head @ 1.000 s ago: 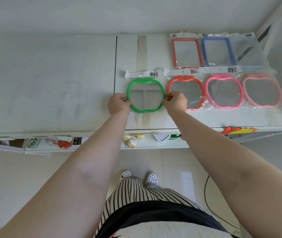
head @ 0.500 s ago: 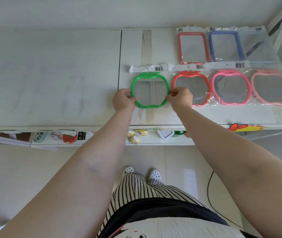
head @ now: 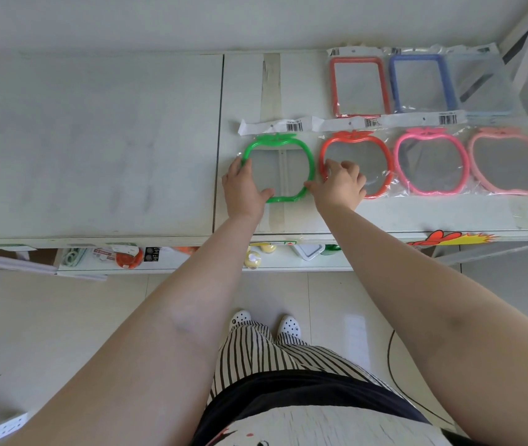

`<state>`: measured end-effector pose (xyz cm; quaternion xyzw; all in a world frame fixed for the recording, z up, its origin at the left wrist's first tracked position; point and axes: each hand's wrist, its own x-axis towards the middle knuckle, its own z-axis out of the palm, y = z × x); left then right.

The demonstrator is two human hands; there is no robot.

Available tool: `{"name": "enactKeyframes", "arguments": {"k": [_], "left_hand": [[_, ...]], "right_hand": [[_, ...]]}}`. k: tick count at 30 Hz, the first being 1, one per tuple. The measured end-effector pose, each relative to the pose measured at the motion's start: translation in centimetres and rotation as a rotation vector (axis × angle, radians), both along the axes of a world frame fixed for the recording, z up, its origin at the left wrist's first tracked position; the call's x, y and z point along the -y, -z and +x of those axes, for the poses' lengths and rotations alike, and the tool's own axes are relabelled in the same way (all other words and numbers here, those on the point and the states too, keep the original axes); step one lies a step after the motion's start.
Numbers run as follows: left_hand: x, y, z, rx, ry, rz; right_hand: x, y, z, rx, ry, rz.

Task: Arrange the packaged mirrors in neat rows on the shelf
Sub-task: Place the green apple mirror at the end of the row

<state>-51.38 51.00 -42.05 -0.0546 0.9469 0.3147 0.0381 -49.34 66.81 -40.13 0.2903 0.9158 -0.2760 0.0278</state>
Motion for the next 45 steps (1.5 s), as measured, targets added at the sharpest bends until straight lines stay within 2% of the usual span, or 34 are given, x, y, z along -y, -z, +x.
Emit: {"name": "enactKeyframes", "arguments": {"k": [9,15,24,30,36,41,45], "left_hand": [[-0.9,-0.1,-0.1,-0.003,-0.005,-0.002],[0.6,0.3,0.4,0.025,0.205,-0.137],[-0.1,0.8,-0.1,0.023,0.205,-0.077],[0.4,0.1,-1.2,-0.065,0.154,-0.137],[-2.1,0.0,-2.0,0.012,0.368,-0.319],[-3.0,0.4,-1.9,0.052,0.368,-0.362],[-3.2,-0.2,-1.9,0.040,0.374,-0.373]], "right_hand": [[-0.2,0.0,-0.3,-0.006,-0.014,0.001],[-1.6,0.4,-0.3,-0.060,-0.080,0.015],[-1.4,1.2,-0.9,0.021,-0.102,0.027],[-3.0,0.8,-0.5,-0.090,-0.005,0.049],[-4.8,1.3,-0.4,0.028,0.012,0.157],[-5.4,1.4,-0.1,0.084,-0.033,0.159],[-5.7,1.1,-0.2,0.048,-0.018,0.153]]}}
